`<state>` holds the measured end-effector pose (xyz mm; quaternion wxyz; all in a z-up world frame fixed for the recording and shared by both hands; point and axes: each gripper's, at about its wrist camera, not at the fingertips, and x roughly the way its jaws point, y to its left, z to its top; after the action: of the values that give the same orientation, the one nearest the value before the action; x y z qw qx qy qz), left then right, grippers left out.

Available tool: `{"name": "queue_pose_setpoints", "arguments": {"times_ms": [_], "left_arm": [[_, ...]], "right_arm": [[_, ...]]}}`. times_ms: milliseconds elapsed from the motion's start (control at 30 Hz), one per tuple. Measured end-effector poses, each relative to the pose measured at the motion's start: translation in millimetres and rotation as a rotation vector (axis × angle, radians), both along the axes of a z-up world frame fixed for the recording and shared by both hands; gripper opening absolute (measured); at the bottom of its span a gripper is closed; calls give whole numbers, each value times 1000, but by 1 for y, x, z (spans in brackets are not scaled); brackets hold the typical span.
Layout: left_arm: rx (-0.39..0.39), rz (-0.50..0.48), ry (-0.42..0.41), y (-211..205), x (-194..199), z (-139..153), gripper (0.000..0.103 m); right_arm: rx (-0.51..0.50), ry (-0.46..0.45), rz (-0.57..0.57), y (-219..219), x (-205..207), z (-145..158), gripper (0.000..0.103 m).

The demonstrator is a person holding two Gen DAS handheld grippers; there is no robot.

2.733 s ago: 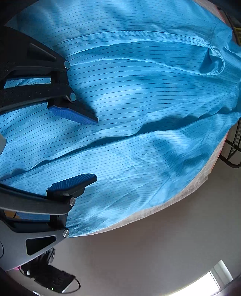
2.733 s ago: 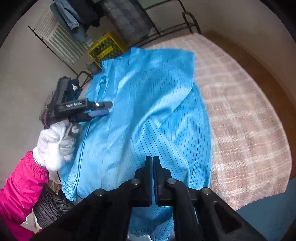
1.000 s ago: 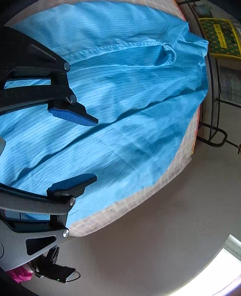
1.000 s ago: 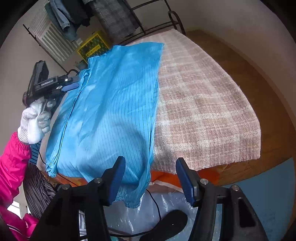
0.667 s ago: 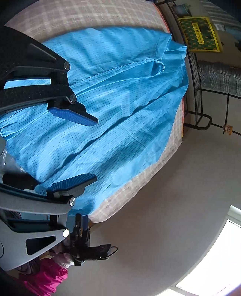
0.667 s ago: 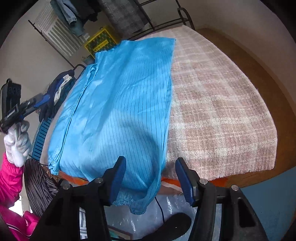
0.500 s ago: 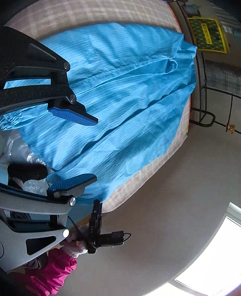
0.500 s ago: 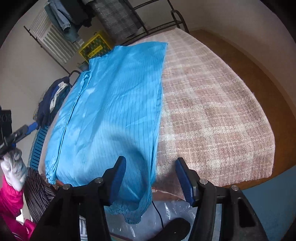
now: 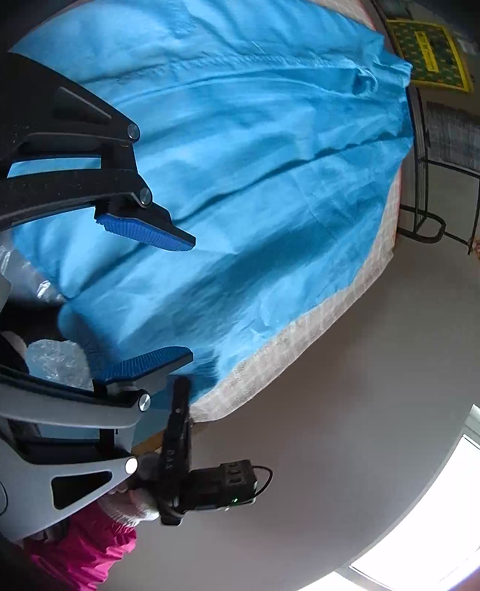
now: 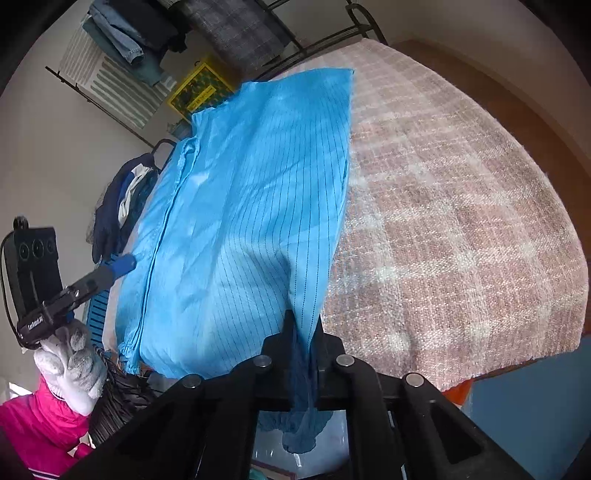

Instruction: Fold large clothes

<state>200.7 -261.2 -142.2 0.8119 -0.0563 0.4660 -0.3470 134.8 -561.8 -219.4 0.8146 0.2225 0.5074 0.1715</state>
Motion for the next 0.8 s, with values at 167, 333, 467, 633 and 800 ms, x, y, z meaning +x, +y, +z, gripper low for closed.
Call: {"name": "queue_pose_setpoints", "arguments": {"times_ms": [167, 333, 467, 633, 800], "left_arm": [[79, 17, 19, -62, 42, -27, 56], [137, 37, 48, -84, 56, -70, 53], [81, 26, 103, -75, 61, -67, 53], [-59, 91, 116, -24, 54, -30, 53], [-95, 90, 27, 27, 25, 14, 53]], "right_arm": [[-4, 8, 1, 3, 4, 1, 1], [5, 3, 4, 8, 5, 7, 0], [-37, -8, -1, 16, 6, 18, 0], [-167, -53, 34, 45, 7, 44, 0], [-404, -134, 83, 85, 11, 72, 0]]}}
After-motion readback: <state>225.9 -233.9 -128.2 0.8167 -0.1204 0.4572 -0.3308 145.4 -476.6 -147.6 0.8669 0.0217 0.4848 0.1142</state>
